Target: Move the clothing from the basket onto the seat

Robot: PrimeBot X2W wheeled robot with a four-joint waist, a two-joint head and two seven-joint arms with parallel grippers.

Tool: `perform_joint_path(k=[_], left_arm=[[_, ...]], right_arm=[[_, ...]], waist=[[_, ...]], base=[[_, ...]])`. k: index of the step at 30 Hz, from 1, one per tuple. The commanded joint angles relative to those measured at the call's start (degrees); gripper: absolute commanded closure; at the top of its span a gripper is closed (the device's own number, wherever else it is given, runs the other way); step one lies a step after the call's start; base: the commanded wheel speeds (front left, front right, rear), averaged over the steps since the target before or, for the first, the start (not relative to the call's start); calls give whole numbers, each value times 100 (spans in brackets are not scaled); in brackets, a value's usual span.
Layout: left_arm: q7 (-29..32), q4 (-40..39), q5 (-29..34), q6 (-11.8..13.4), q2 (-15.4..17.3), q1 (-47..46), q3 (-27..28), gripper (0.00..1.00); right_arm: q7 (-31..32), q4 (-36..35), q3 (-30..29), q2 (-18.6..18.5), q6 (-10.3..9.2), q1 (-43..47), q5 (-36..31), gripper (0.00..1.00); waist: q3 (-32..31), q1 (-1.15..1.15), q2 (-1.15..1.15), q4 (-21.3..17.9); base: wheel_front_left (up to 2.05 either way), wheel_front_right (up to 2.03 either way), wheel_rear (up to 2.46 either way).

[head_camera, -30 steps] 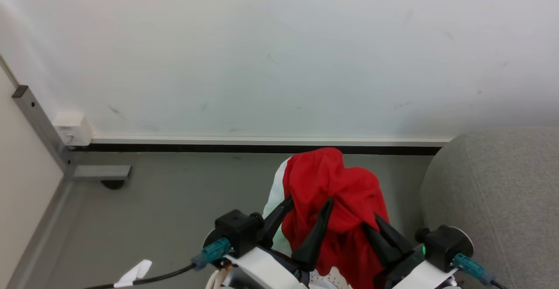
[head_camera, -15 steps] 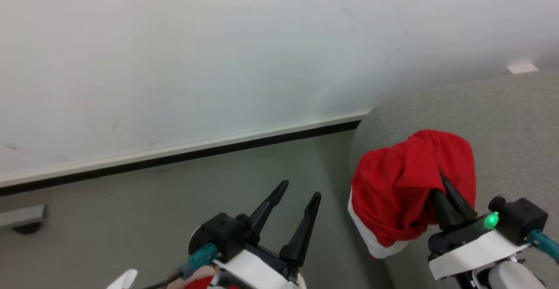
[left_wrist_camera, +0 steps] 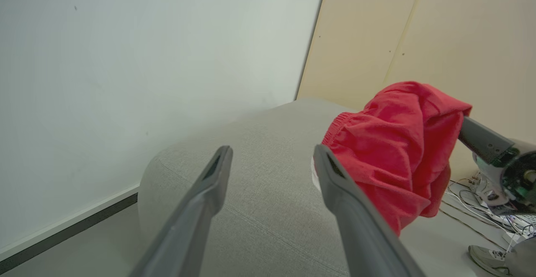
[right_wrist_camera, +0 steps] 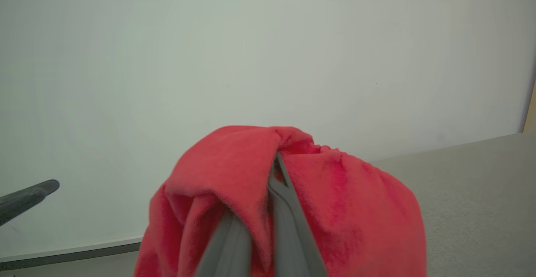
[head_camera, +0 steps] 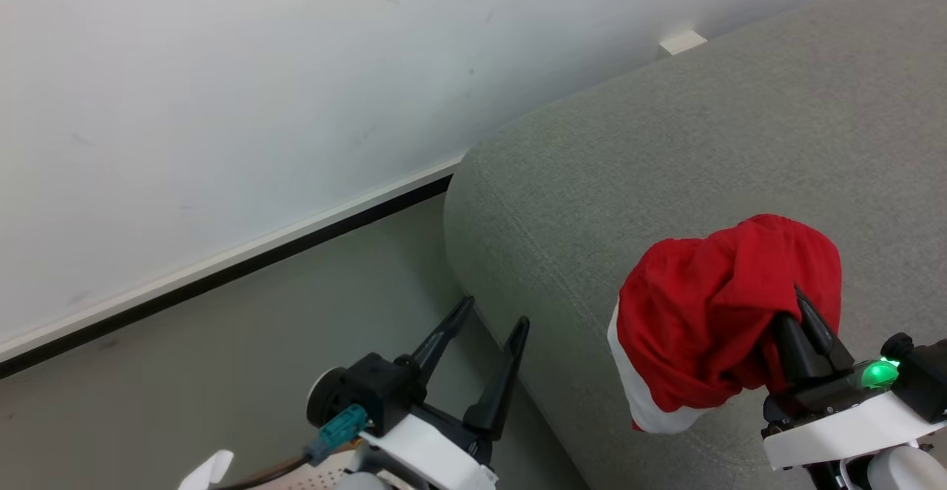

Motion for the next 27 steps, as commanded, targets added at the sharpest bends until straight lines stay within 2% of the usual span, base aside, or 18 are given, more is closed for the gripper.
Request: perform_joint_path(k=[1, 14, 24, 27], left_arm=[[-63, 66, 25, -14, -3, -76, -18, 0], [-61, 219, 58, 3, -8, -220, -100, 0], [205, 87, 255, 70, -7, -600, -223, 0], [309, 41, 364, 105, -1, -799, -256, 0]], right_arm=[[-1, -59, -49, 2, -12, 57, 69, 100], [-1, -20, -131, -105, -12, -190, 104, 100], [-1, 543, -241, -669, -12, -1351, 673, 100], [-1, 787, -250, -940, -12, -1849, 966, 100]], waist=[[109, 0, 0, -223], [264, 0, 0, -176], [986, 0, 0, 290], [1347, 0, 0, 480]], base=[[0, 0, 0], [0, 0, 0], [0, 0, 0], [0, 0, 0]])
